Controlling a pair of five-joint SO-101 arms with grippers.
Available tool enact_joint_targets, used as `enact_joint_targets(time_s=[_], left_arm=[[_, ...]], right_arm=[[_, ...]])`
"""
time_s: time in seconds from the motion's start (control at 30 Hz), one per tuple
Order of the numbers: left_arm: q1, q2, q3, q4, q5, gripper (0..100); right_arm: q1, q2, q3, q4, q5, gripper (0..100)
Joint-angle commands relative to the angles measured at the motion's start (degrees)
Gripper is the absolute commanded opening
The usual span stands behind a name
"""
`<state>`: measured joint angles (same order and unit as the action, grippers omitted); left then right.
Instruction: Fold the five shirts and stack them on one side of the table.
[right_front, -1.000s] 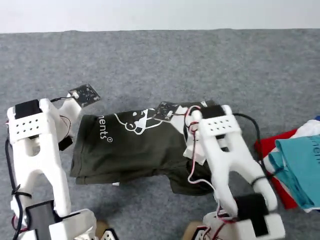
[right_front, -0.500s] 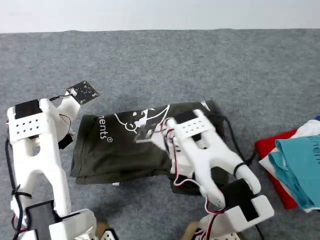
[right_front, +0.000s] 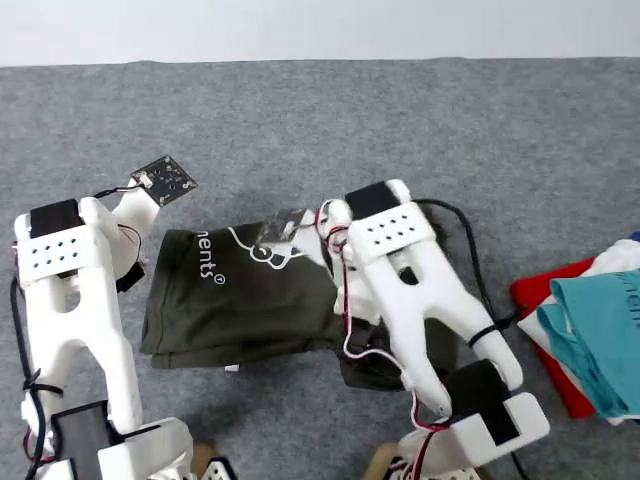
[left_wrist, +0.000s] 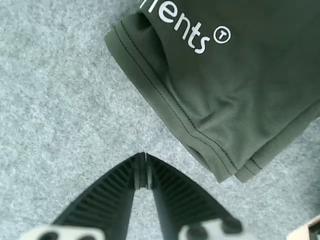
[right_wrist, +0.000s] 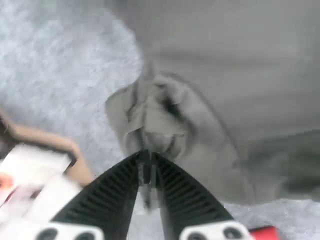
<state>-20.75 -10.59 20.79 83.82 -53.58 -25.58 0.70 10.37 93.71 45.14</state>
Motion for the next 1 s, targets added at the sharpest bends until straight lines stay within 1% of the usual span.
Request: enact_joint_targets(time_s=[0.0,0.1,0.2,0.3,0.5,0.63,0.67,0.77,0.9,0.97], left_arm=[[0.18,-0.35,-1.54,-0.88,0.26,0],[0.0,-0.35,-1.54,-0.62,0.26,0],[-0.26,-0.44,-1.54,-0.53,0.26,0],[-1.41,-0.44,-1.54,-0.88,0.26,0],[-1.49,-0.44,-1.54,-0.79,0.26,0],[-1.14,-0.44,-1.63,-0.88,0.26,0],[-1.14,-0.44,-1.71,-0.88,0.26,0],[-1.14,-0.62,-1.8,-0.88,0.26,0],[-1.05,-0.79,-1.98,-0.88,0.26,0],[0.35,-0.79,-2.42,-0.62,0.7,0]], right_arm=[[2.77,2.33,2.99,-9.63,-0.88,1.0],[4.26,7.16,6.95,-16.31,-0.88,1.0],[4.35,11.03,8.88,-18.15,-0.97,1.0],[1.8,11.82,9.49,-14.81,-1.23,1.0],[-7.43,7.6,9.41,-3.21,-1.32,1.0],[-8.75,2.15,9.41,-0.92,-1.41,1.0],[-8.22,1.1,9.41,-0.84,-1.41,1.0],[-3.56,-2.51,8.7,0.04,-1.32,1.0],[5.58,-8.31,4.75,2.33,-1.32,1.0],[10.24,-11.65,3.08,3.47,-1.67,1.0]])
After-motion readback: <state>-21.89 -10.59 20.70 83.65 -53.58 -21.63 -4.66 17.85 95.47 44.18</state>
